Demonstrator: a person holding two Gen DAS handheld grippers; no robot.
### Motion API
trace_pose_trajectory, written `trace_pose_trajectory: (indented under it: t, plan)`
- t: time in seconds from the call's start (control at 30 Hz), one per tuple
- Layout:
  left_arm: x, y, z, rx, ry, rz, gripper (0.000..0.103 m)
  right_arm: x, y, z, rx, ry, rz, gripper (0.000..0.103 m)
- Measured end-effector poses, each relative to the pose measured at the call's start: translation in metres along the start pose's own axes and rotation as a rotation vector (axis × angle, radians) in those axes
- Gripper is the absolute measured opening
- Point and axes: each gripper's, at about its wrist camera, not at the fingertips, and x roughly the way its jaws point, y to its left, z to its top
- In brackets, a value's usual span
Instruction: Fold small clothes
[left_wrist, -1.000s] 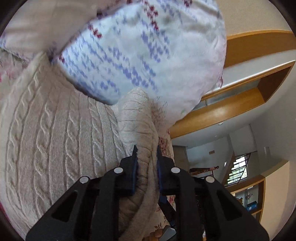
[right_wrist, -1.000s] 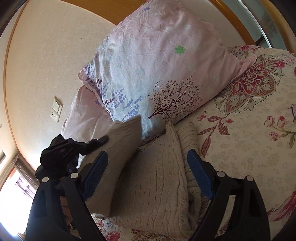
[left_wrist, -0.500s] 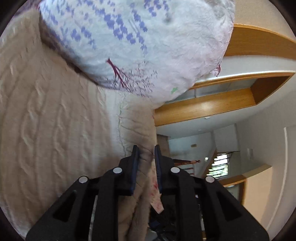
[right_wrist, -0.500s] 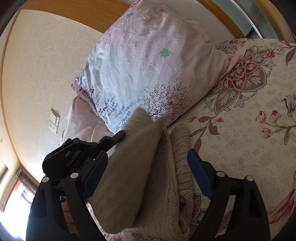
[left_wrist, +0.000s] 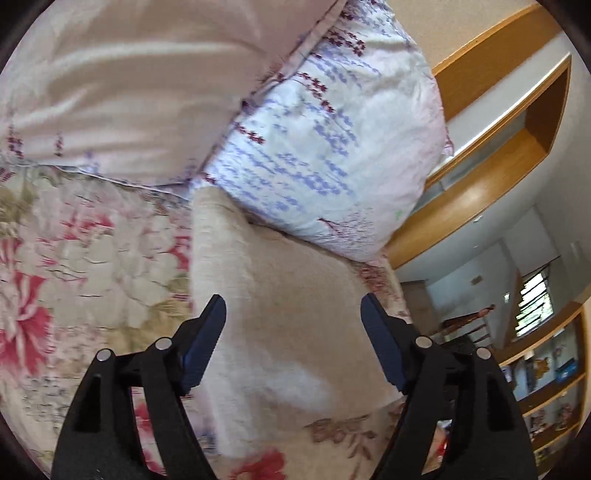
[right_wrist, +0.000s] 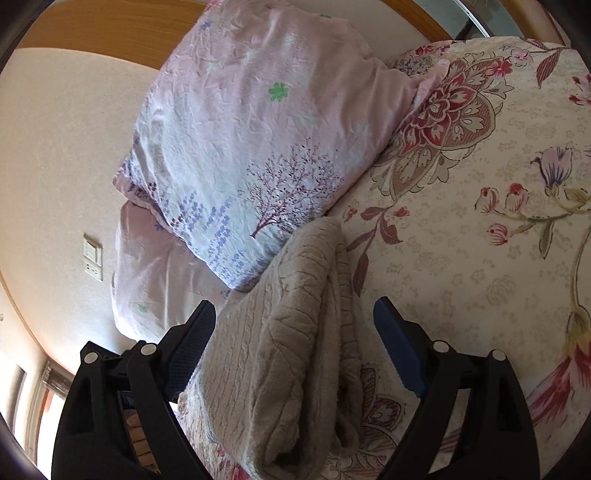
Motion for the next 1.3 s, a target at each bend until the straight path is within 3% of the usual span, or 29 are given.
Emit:
trace_pose_trajectory:
  t: [0.17, 0.27, 0.37, 0.4, 0.43, 0.5, 0.77, 0.93, 1.13, 1.17, 1.27, 1.3]
  plan:
    - [0.007, 0.027, -0.019, 0.04, 0.039, 0.076, 0.076, 0.005, 0.02, 0.016, -0.036, 0.082, -0.088, 0.086]
    - [0.02, 0.029, -0.025, 0.056, 0.073, 0.122, 0.076, 0.019, 0.029, 0.024, -0.068, 0.129, -0.142, 0.075]
    - [0.03, 0.024, -0.027, 0.088, 0.07, 0.161, 0.076, 0.037, 0.031, 0.027, -0.089, 0.17, -0.188, 0.058]
    - [0.03, 0.025, -0.028, 0.093, 0.065, 0.164, 0.076, 0.044, 0.031, 0.027, -0.097, 0.186, -0.19, 0.046]
    - [0.03, 0.025, -0.028, 0.095, 0.064, 0.164, 0.076, 0.05, 0.033, 0.025, -0.112, 0.204, -0.197, 0.042]
    - [0.032, 0.025, -0.027, 0.099, 0.066, 0.167, 0.076, 0.062, 0.038, 0.018, -0.176, 0.236, -0.245, 0.013]
    - [0.04, 0.012, -0.031, 0.136, 0.081, 0.153, 0.077, 0.038, 0.085, 0.019, -0.424, 0.054, -0.352, 0.01]
    - [0.046, 0.007, -0.037, 0.157, 0.1, 0.153, 0.076, 0.065, 0.066, 0.018, -0.45, 0.111, -0.494, 0.01]
    - [0.049, 0.01, -0.039, 0.125, 0.123, 0.12, 0.071, 0.078, 0.048, 0.023, -0.407, 0.152, -0.513, 0.011]
    - [0.048, 0.01, -0.04, 0.118, 0.124, 0.113, 0.068, 0.075, 0.048, 0.025, -0.386, 0.159, -0.509, 0.013]
    - [0.042, 0.011, -0.043, 0.099, 0.132, 0.087, 0.061, 0.049, 0.045, 0.026, -0.283, 0.153, -0.421, 0.036]
    - [0.039, 0.012, -0.045, 0.094, 0.137, 0.079, 0.059, 0.038, 0.044, 0.023, -0.257, 0.147, -0.394, 0.038]
